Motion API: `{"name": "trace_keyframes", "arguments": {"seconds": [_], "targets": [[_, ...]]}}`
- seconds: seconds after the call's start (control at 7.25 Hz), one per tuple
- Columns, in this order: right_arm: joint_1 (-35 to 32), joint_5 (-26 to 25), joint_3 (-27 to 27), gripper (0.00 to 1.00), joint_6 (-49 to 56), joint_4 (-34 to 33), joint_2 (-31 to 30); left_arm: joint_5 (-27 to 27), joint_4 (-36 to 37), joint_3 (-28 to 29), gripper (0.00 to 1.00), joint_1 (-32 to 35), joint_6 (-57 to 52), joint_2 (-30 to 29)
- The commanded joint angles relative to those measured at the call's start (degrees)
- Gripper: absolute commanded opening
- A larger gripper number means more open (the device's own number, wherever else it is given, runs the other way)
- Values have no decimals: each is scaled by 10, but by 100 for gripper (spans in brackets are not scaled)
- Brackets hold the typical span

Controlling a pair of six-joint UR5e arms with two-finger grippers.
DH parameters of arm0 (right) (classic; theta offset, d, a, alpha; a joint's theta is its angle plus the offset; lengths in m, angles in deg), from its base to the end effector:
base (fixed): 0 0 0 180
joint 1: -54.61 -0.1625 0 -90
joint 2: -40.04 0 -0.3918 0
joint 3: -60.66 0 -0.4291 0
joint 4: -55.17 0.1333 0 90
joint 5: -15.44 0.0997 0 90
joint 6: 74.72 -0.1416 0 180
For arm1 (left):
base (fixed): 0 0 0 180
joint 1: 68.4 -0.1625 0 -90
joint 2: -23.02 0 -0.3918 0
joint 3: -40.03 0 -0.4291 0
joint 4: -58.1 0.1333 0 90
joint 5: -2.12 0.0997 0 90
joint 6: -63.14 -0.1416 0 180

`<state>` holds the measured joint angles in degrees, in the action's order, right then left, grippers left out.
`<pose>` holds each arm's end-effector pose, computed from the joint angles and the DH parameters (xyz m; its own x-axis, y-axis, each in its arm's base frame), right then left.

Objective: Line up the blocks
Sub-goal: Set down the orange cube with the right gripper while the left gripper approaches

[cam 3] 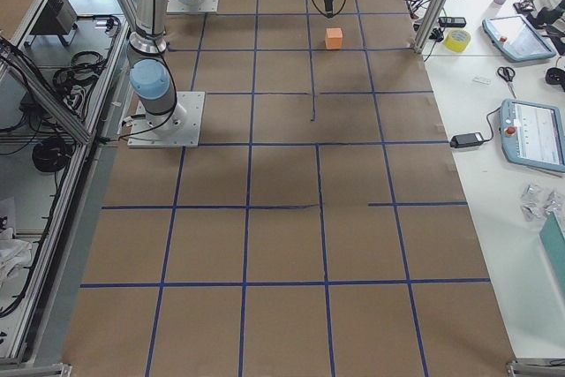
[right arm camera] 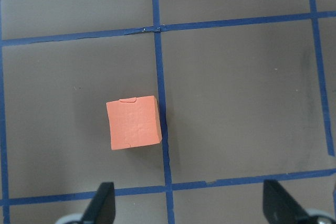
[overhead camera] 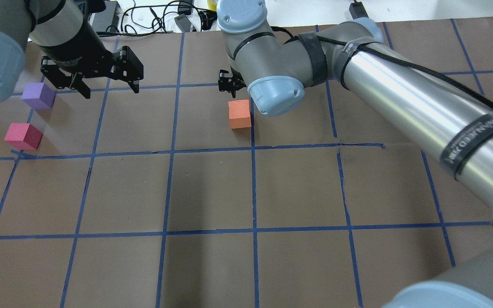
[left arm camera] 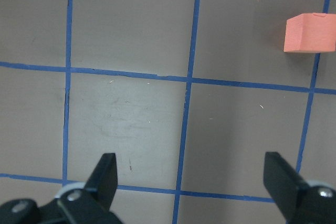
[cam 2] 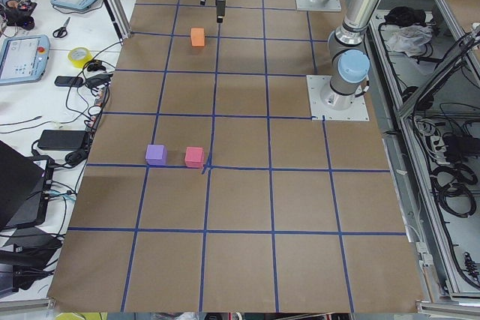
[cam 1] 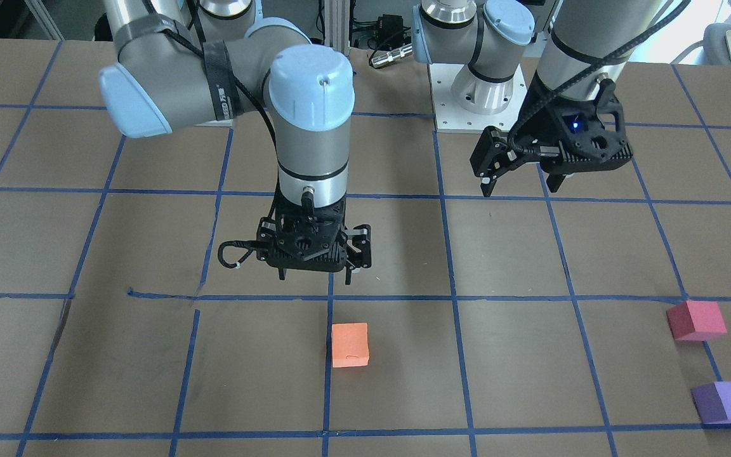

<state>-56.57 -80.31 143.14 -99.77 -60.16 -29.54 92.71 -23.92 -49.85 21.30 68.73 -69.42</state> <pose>0.3577 -0.5935 0.3178 -0.9969 0.0781 -0.0025 0.0765 0.9686 -0.2364 -0.1289 -0.5593 0.4055 -0.9947 -0.1032 -0.0006 -0.1026 0.9898 -0.0992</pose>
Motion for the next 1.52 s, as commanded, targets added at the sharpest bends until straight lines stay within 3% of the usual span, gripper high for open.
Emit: {"name": "trace_keyframes", "arguments": {"seconds": [0.0, 0.28, 0.69, 0.97, 1.38], "targets": [[12, -6, 1, 100, 23, 79, -56, -10, 54, 3, 100, 0, 6, -56], [23, -66, 0, 100, 44, 116, -93, -9, 109, 4, 100, 5, 27, -132], [58, -60, 0, 100, 85, 113, -100, -5, 212, 15, 100, 77, 119, -214], [79, -21, 1, 100, 92, 116, -99, -5, 212, 59, 100, 130, 142, -260], [142, 10, 1, 100, 176, 152, -118, -5, 238, 71, 100, 160, 173, -314]]}}
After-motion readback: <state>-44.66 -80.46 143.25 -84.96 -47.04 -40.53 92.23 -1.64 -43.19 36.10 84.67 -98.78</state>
